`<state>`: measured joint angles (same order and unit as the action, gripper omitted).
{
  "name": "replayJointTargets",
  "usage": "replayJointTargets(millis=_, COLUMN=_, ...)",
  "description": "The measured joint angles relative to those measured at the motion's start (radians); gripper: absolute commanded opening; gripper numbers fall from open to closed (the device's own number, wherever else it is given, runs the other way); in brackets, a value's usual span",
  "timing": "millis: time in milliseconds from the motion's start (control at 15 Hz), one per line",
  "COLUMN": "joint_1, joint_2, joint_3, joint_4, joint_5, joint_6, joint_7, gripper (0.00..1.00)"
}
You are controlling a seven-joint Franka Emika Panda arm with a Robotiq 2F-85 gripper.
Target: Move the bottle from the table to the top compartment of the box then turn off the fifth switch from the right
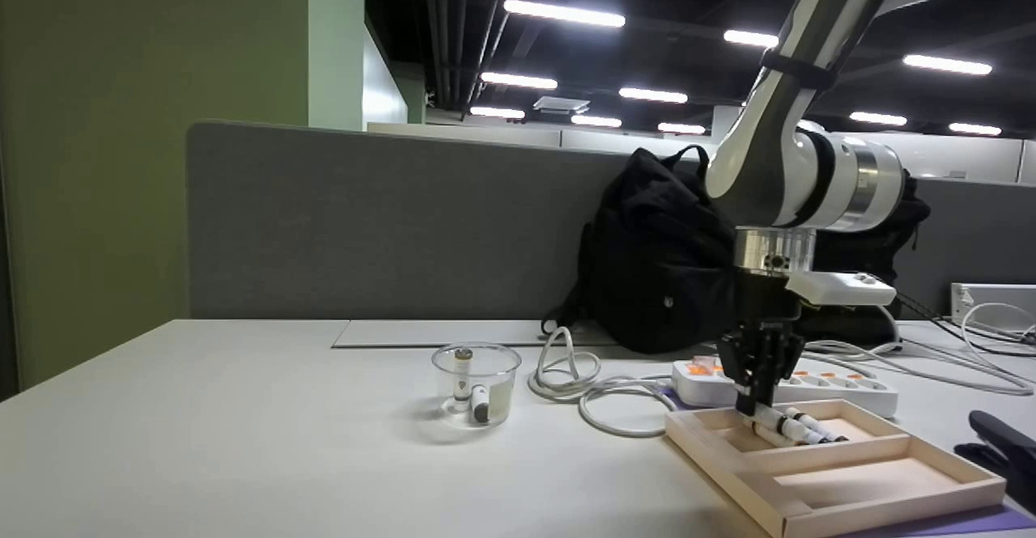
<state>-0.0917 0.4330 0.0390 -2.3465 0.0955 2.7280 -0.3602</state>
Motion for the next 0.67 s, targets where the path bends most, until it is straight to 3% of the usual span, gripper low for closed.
replayJointTargets(millis=333, joint_1=0.008, joint_2=0.009, joint_3=0.014, joint_4=0.0, joint_5=-0.001, joint_6=0.01, joint_7=0.009, gripper=0.07)
replayJointTargets(millis=400, joint_1=0.009, joint_2=0.009, joint_3=0.016, joint_4=0.0, joint_5=-0.003, joint_6=0.01, joint_7=0.011, gripper=0.13)
replayJointTargets(millis=467, joint_1=0.011, joint_2=0.009, joint_3=0.018, joint_4=0.0, joint_5=-0.003, joint_6=0.01, joint_7=0.013, gripper=0.52)
replayJointTargets(millis=533, joint_1=0.014, joint_2=0.009, joint_3=0.02, joint_4=0.0, joint_5=-0.003, joint_6=0.01, joint_7=0.015, gripper=0.53)
replayJointTargets(millis=667, joint_1=0.017, joint_2=0.009, joint_3=0.021, joint_4=0.0, joint_5=-0.004, joint_6=0.01, joint_7=0.02, gripper=0.65)
